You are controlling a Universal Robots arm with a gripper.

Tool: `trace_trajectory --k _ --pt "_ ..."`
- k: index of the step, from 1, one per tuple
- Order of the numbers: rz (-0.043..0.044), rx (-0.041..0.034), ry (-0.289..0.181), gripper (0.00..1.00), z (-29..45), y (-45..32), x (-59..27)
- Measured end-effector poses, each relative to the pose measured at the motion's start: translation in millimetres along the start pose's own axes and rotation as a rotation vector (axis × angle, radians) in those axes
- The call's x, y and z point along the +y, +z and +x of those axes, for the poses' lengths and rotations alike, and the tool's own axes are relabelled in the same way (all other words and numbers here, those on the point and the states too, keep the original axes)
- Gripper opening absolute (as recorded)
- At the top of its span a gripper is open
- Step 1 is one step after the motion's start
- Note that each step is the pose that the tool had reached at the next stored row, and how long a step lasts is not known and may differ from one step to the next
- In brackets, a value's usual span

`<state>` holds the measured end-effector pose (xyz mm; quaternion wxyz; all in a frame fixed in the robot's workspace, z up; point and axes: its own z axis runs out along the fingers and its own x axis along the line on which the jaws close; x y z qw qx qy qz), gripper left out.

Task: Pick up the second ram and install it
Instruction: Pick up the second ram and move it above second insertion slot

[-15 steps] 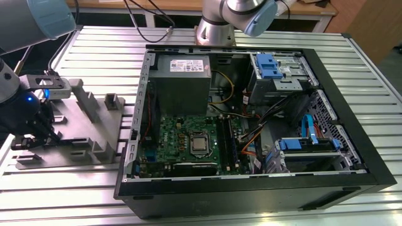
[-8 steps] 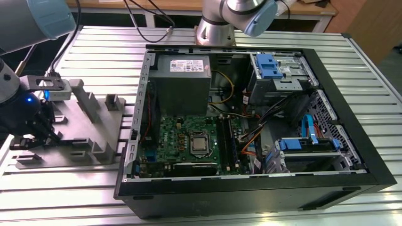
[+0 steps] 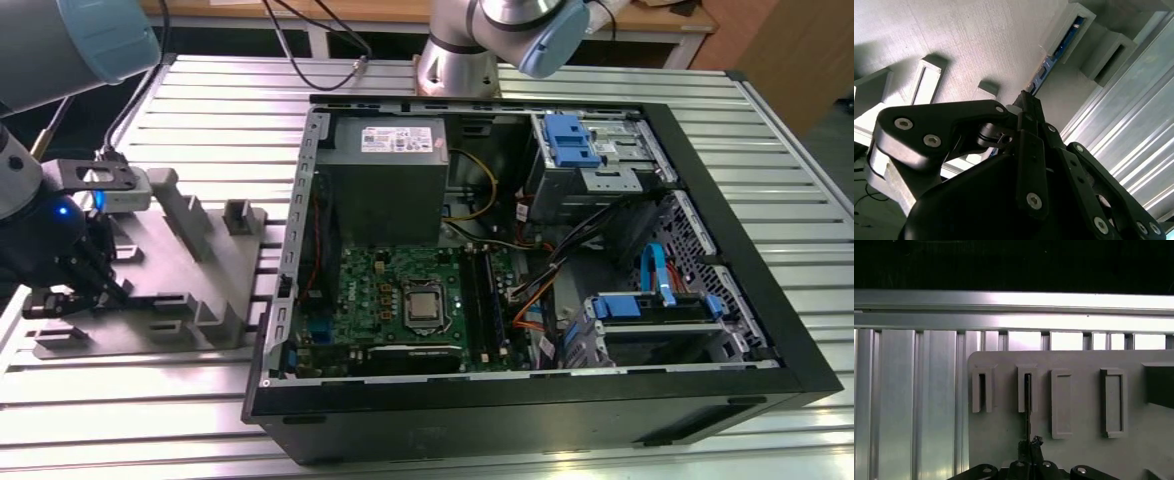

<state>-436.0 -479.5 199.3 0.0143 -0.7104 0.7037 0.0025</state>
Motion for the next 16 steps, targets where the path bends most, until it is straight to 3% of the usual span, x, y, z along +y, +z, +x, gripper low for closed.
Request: trace_trajectory --k 2,6,16 --pt "-0.0008 -0.0005 -0.029 0.11 0.0 0.0 0.0" --pt "-0.0008 -0.0006 -0.032 0.11 0.0 -2.5 -0.1" --pt "0.0 -0.0045 0.002 0.11 0.0 -3.4 -0.1"
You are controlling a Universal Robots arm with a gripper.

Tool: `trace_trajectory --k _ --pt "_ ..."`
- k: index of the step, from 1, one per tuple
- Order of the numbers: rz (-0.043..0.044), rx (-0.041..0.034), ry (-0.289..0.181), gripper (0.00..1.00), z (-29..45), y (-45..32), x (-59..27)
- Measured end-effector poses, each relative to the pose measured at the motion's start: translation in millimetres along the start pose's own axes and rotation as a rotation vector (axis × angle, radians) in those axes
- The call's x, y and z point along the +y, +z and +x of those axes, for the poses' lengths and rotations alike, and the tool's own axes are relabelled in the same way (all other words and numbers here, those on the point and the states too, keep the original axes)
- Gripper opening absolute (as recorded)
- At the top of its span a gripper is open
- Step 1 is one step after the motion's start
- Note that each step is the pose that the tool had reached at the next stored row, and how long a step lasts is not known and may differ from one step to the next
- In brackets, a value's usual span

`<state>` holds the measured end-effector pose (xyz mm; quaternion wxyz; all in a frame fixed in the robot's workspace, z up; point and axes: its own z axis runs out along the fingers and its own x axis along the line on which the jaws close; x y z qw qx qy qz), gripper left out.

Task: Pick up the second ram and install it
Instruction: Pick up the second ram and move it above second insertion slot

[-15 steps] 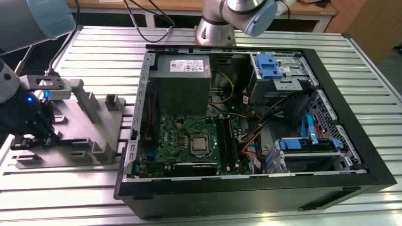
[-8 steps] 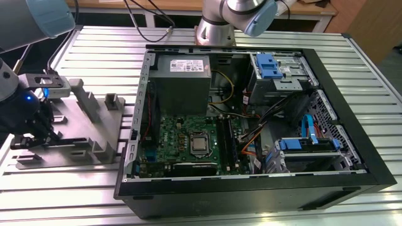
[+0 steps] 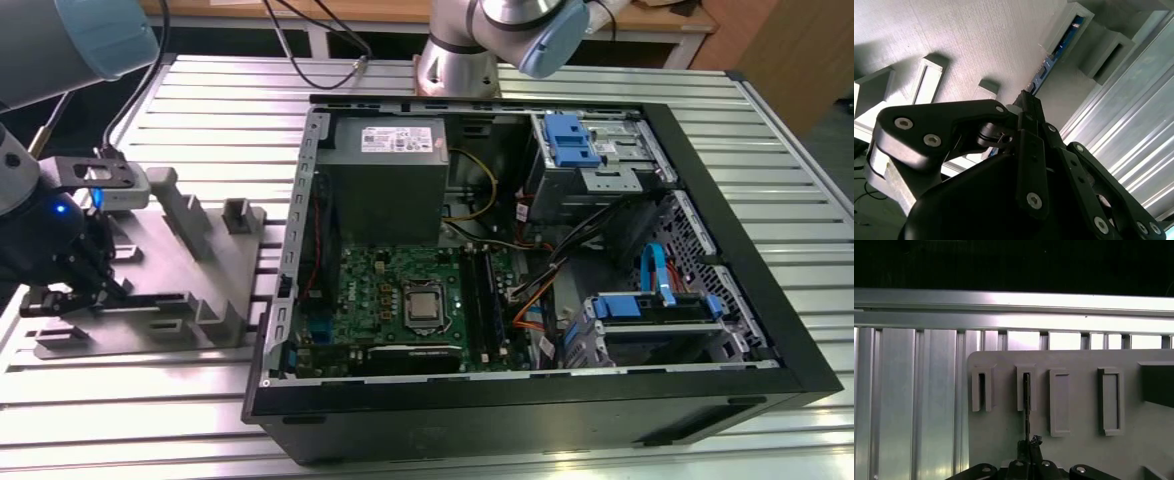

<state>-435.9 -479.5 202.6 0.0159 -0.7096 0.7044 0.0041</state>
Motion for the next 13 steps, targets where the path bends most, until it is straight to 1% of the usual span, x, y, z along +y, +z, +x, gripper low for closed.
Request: trace_trajectory --k 12,13 --pt "0.0002 -0.0001 0.001 0.11 0.0 0.1 0.0" --pt "0.0001 0.0 0.001 0.11 0.0 -0.9 0.0"
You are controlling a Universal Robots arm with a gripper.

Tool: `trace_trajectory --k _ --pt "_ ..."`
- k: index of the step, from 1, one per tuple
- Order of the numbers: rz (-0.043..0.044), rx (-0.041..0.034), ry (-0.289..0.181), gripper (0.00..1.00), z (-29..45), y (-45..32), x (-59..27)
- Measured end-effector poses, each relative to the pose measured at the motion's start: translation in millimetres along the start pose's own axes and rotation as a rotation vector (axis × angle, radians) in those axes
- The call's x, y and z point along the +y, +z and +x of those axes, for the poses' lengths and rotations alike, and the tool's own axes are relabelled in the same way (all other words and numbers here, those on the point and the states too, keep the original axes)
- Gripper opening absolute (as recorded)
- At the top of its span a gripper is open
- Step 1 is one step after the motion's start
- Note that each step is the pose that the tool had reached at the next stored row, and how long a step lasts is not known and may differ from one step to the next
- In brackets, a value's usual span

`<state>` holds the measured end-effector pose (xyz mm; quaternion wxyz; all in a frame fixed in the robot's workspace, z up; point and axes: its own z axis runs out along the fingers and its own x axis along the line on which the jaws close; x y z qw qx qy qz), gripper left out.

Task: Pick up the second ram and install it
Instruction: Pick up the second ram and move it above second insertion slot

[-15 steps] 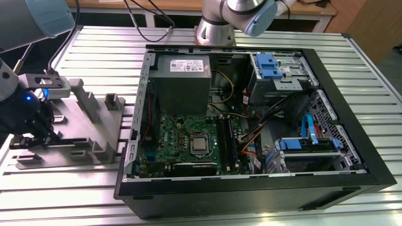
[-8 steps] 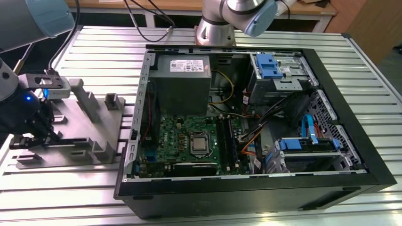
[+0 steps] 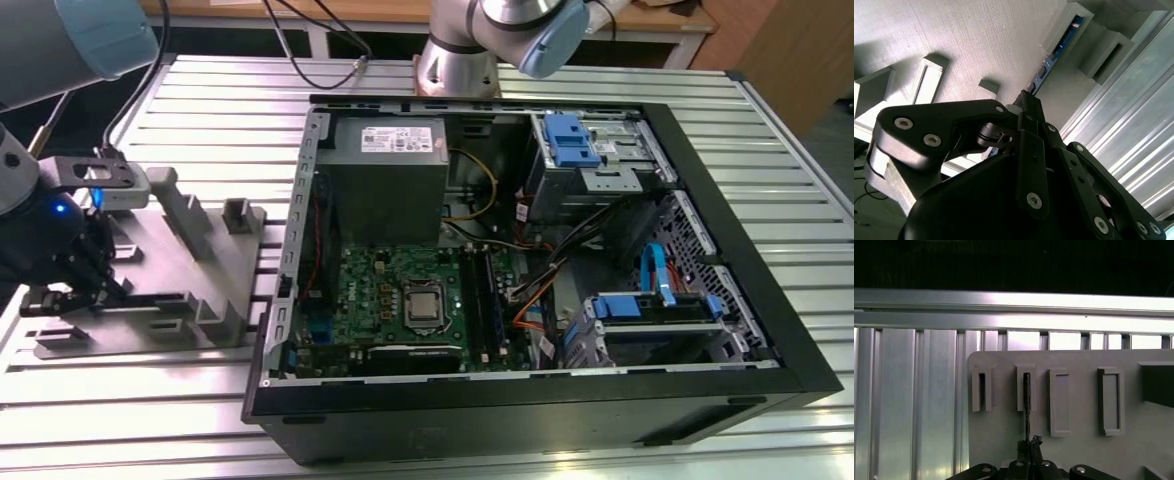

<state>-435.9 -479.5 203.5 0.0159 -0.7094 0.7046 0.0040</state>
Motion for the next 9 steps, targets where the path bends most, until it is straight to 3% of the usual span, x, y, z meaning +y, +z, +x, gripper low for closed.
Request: trace_trajectory --k 9 --pt "0.0012 -0.0022 0.001 0.11 -0.6 -17.6 -0.2"
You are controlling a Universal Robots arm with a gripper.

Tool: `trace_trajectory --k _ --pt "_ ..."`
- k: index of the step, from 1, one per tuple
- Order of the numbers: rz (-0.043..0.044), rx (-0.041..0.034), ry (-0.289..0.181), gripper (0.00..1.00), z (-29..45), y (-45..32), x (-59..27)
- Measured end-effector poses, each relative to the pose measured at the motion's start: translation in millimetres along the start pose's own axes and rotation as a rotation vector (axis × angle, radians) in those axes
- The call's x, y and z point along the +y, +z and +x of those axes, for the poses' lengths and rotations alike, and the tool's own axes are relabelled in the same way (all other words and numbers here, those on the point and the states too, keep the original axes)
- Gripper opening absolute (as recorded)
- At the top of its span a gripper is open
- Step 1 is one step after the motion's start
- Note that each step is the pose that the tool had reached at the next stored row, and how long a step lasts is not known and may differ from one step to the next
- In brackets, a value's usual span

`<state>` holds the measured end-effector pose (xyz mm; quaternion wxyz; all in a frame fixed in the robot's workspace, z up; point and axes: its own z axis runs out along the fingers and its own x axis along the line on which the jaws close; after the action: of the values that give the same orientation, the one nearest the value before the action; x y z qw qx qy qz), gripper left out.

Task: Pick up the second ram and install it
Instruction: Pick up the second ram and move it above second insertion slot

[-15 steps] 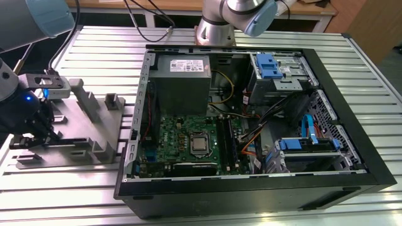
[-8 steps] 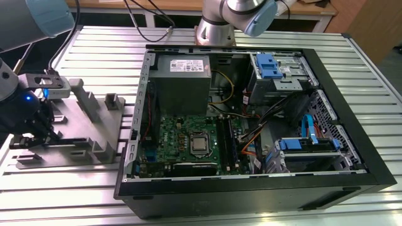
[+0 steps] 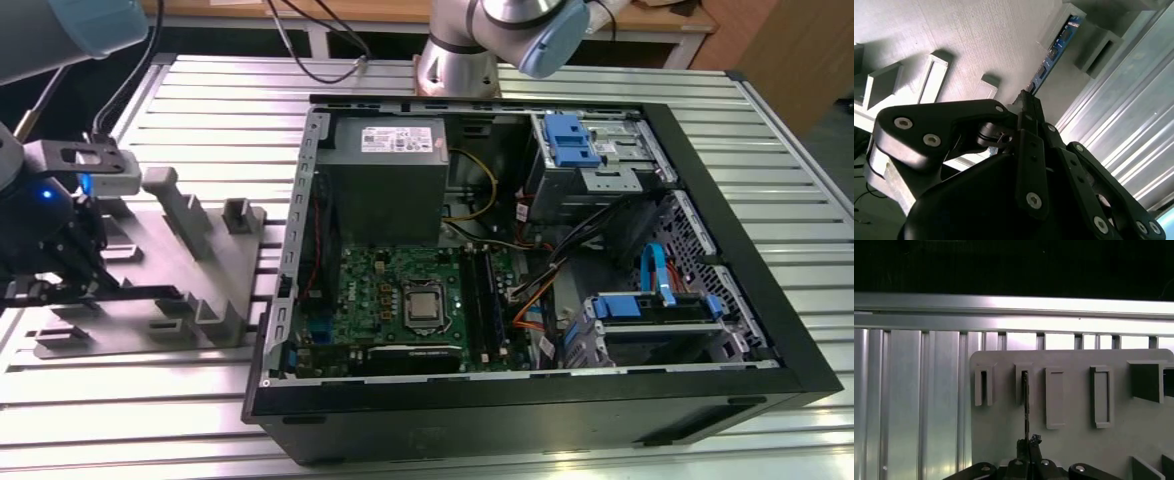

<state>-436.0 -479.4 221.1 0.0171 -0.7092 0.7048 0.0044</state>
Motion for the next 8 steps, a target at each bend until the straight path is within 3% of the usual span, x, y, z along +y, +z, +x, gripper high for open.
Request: trace_trajectory --k 8 --pt "0.0013 -0.0045 0.0 0.11 -0.6 -19.2 -0.4"
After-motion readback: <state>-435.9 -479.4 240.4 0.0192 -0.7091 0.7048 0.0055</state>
